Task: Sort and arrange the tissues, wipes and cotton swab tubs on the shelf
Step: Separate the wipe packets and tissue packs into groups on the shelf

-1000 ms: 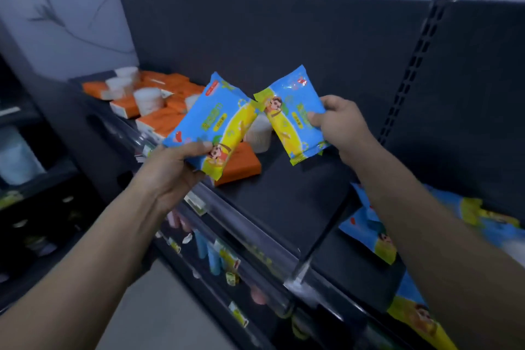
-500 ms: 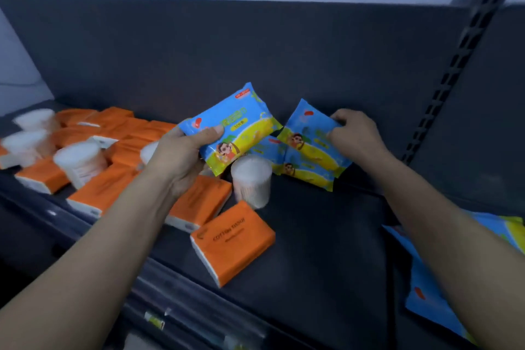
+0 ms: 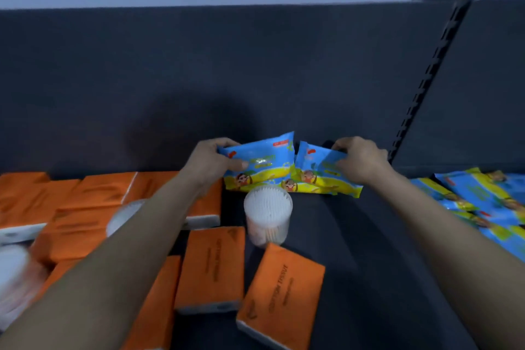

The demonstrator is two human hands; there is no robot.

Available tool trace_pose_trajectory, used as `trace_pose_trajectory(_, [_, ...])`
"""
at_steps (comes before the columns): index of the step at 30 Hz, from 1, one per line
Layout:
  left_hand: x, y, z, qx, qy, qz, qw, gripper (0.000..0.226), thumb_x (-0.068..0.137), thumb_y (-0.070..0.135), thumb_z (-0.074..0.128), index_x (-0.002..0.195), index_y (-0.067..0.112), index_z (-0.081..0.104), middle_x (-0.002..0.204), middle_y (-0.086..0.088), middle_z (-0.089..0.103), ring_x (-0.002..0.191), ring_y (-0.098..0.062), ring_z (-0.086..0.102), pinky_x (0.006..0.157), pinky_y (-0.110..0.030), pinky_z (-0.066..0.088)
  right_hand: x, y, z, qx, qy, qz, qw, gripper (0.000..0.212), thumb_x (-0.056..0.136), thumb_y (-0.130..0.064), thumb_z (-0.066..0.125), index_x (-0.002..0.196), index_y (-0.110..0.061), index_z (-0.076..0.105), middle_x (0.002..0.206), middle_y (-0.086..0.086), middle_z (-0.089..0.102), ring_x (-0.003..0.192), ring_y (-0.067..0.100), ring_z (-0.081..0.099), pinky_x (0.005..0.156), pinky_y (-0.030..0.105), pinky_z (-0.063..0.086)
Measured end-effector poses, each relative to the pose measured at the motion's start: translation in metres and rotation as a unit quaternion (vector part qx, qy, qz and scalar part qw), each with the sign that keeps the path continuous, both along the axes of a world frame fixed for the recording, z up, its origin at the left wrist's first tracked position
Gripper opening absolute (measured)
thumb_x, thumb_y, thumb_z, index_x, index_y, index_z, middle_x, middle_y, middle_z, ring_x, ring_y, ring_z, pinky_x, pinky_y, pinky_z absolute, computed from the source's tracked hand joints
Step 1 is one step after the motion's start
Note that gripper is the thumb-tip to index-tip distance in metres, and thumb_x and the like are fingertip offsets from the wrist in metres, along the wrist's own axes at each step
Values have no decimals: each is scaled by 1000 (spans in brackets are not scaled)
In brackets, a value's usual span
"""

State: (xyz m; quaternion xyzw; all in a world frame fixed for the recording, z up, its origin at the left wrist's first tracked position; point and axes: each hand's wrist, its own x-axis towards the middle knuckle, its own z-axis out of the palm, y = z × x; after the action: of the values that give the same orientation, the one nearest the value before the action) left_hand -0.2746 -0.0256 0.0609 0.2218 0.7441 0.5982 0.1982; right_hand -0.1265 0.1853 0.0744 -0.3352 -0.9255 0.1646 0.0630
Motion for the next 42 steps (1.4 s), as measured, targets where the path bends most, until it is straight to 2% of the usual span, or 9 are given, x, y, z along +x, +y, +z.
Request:
trace_pose_trajectory(3, [-9,7,-8,-74,78,-48,993,35,62,-14,74,68,17,60,55,7,59,46,2,52,50,-17,46,4,4,-1,-3,-7,-21,1000,35,81,-7,49,107,-24,65,109,7,66,103,30,55,95,42,37])
trace_pose_trajectory(7, [-14,12,-21,-210,217,-59,952,31,61,-5,74,70,20,58,71,-3,59,63,-12,52,59,-23,40,1,7,-4,-18,-32,7,999,36,77,-8,49,104,-24,67,109,9,66,101,30,58,92,40,48])
trace_pose_trajectory(10, [-13,8,-24,-276,269,-30,922,24,64,3,74,82,15,64,82,-7,63,77,-22,59,65,-26,42,-12,1,-13,-6,-51,45,998,39,76,-6,50,107,-25,66,111,11,65,101,31,59,86,35,50])
trace_pose_trajectory(14, [-14,5,-25,-331,302,-7,894,33,69,17,77,99,12,64,104,-11,66,97,-29,61,81,-34,47,-24,-4,-23,66,-72,76,992,38,81,-6,51,113,-25,62,112,9,63,106,31,56,85,36,39])
trace_pose_trajectory(18, [-10,7,-23,-374,324,10,869,30,72,20,75,99,13,63,108,-9,63,100,-28,59,81,-34,46,-27,-4,-21,181,-70,109,975,28,82,-9,54,106,-24,61,107,4,63,105,27,52,86,37,31])
trace_pose_trajectory(28, [0,11,-26,-424,381,80,818,44,74,25,73,110,8,52,112,-14,57,105,-34,52,85,-43,44,-30,-4,-29,218,-30,148,964,38,84,-9,52,122,-14,51,119,9,54,111,29,48,90,36,37])
trace_pose_trajectory(35, [14,15,-26,-441,411,111,790,49,76,24,70,115,7,46,117,-15,50,107,-35,49,84,-45,41,-26,0,-31,208,-18,162,964,38,85,-10,55,121,-11,47,118,10,53,110,29,48,89,35,38])
trace_pose_trajectory(38, [19,9,-23,-422,410,125,799,48,77,20,70,117,7,47,117,-16,49,107,-36,49,84,-45,40,-24,-1,-30,206,-14,163,965,38,84,-10,57,121,-11,48,118,10,53,110,30,48,89,36,37])
trace_pose_trajectory(42, [27,-7,-11,-357,401,134,833,35,78,17,67,110,7,55,109,-16,54,103,-37,52,84,-45,42,-21,-9,-27,205,9,158,966,37,86,-10,53,122,-13,49,118,10,53,110,30,47,90,37,36])
